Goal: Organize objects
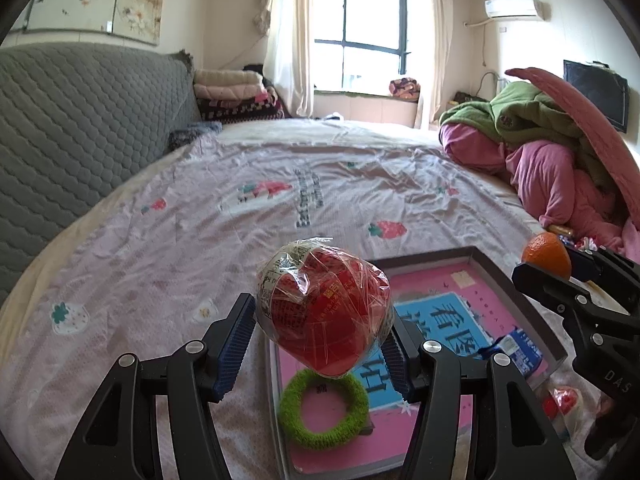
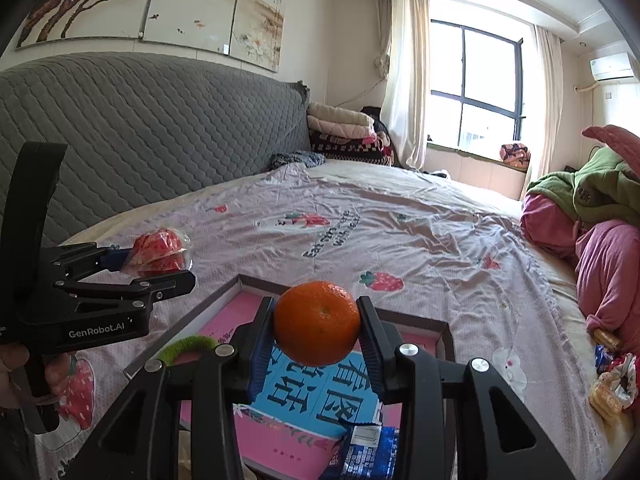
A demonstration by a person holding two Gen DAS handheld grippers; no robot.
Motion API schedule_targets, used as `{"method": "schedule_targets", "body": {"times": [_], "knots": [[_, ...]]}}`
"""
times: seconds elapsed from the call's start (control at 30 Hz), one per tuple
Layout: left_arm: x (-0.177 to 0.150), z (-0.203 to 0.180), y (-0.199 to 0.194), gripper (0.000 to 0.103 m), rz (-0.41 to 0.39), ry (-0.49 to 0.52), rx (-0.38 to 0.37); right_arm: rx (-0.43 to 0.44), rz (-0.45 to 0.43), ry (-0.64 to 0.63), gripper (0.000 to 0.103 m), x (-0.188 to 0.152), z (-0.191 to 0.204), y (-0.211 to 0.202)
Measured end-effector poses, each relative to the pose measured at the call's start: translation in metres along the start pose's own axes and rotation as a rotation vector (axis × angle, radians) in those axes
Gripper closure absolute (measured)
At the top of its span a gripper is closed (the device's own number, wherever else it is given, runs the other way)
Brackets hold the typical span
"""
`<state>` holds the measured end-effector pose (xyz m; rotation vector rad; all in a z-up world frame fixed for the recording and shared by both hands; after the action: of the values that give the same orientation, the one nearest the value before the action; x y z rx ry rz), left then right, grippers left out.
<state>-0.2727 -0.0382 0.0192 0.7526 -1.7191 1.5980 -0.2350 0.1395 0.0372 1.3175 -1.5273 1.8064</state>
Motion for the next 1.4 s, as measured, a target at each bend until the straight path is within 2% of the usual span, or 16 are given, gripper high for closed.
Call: {"method": "schedule_targets", "body": {"times": [0.13,0.43,0.67,1.07,1.27,1.4], "knots": [[-0.01,-0.005,0.005,0.042,0.031,0.004,-0.011,0.008,0.055,0.013,0.063,-0.012,0.0,0.01],[-0.019,-0.012,0.011,0.042,0.049,0.014,-0.022,0.026,0.101,-0.007,0.063,-0.026,0.01,0.019],[-0.028,-0.03,0.016,0.042,0.072,0.058,-0.055,0.024,0.175,0.004,0.063,-0.038,0.008,0.032],[-0.053,-0.048,0.037,0.042,0.172,0.09,-0.102,0.019,0.292,0.031,0.063,-0.063,0.002,0.053],[-0.06,-0.053,0.045,0.042,0.222,0.087,-0.146,0.02,0.348,0.012,0.063,-0.071,0.0,0.06],[-0.063,-0.054,0.047,0.042,0.232,0.089,-0.15,0.018,0.377,-0.006,0.063,-0.076,0.003,0.065]]}}
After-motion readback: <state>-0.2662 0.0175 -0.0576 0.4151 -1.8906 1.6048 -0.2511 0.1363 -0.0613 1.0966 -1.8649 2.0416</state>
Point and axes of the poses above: each gripper's, at about its wrist camera, not at the fingertips, and y roughly the way its jaws point, z to its left, x to its top, the point moved 6 cm from there along y, roughly the way its jaws point, and after that the axes turned 4 degrees about z, right-handed, at the moved point
